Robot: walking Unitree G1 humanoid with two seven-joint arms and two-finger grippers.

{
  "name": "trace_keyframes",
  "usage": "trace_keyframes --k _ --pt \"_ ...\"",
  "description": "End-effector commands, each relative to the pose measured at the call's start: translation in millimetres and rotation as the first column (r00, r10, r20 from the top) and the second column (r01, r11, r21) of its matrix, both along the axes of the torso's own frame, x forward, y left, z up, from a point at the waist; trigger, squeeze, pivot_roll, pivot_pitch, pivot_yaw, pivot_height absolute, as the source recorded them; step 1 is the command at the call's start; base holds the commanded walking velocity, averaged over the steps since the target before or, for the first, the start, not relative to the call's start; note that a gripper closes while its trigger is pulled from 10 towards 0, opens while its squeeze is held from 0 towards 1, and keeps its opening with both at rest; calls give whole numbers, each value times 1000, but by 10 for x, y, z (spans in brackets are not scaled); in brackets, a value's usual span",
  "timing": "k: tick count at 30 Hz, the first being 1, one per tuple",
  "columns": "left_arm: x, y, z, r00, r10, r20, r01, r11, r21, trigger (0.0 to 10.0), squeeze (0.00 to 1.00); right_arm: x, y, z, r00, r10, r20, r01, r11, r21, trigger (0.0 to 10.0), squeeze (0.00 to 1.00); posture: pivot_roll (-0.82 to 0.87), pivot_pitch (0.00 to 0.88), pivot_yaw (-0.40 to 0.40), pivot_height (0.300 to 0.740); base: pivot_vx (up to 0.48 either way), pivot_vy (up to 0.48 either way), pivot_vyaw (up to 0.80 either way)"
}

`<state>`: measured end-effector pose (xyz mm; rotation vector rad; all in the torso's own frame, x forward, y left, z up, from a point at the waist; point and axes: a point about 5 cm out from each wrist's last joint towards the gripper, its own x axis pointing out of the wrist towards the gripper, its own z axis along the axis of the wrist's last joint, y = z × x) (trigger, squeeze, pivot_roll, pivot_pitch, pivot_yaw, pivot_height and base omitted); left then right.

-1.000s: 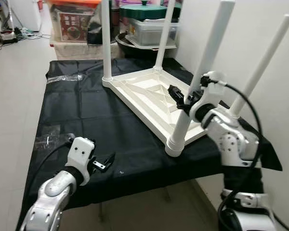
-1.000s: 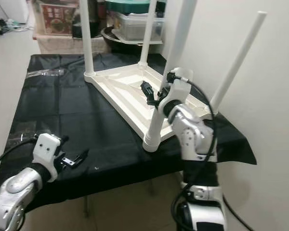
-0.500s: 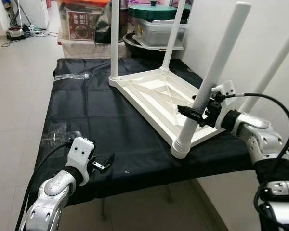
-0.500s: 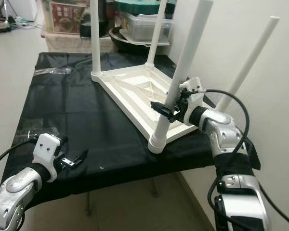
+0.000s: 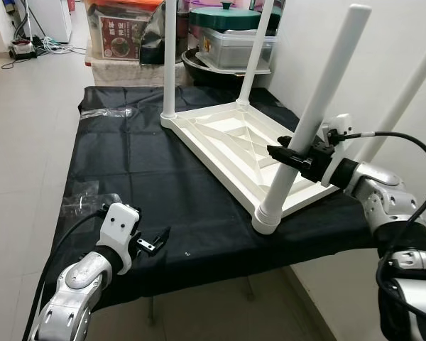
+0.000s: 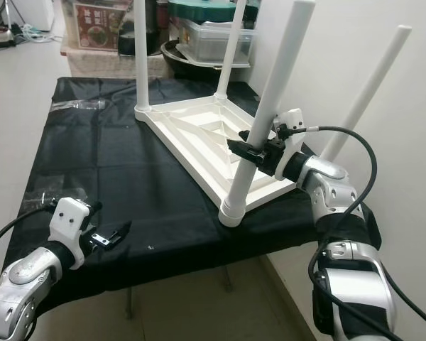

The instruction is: Building children table

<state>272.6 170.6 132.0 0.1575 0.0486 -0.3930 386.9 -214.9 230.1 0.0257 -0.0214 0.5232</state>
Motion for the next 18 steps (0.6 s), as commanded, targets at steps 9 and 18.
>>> trace_keyframes --k 9,18 --pt "-37 -7 -54 1000 2 -18 -2 1000 3 10000 0 -290 295 -592 662 -717 -218 720 690 -81 0 0 105 0 -142 740 0 0 0" --pt "27 13 8 1000 3 -1 -3 1000 4 10000 0 -299 1114 -648 720 -583 -377 641 767 37 10000 0 112 0 -138 740 0 0 0"
